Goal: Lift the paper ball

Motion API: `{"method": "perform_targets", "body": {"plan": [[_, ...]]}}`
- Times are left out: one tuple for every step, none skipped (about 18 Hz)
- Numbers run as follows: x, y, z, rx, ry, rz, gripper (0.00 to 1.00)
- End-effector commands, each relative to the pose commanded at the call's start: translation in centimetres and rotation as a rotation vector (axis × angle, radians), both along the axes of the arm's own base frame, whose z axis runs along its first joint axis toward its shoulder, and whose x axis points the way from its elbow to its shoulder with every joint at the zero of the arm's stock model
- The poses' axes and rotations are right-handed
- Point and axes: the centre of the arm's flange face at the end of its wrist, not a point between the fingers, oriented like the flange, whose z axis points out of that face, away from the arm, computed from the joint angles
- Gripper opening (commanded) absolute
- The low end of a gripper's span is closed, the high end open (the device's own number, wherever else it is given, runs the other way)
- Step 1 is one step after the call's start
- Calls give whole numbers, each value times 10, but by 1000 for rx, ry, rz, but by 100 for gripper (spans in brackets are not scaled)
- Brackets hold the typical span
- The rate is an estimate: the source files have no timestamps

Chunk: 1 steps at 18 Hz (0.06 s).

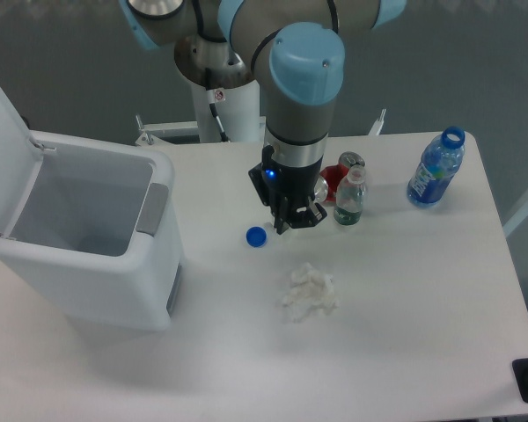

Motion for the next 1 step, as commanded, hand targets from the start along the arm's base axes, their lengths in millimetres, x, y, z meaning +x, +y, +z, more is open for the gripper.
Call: {"method": "perform_targets", "body": {"plan": [[0,0,1,1,1,0,0]]}}
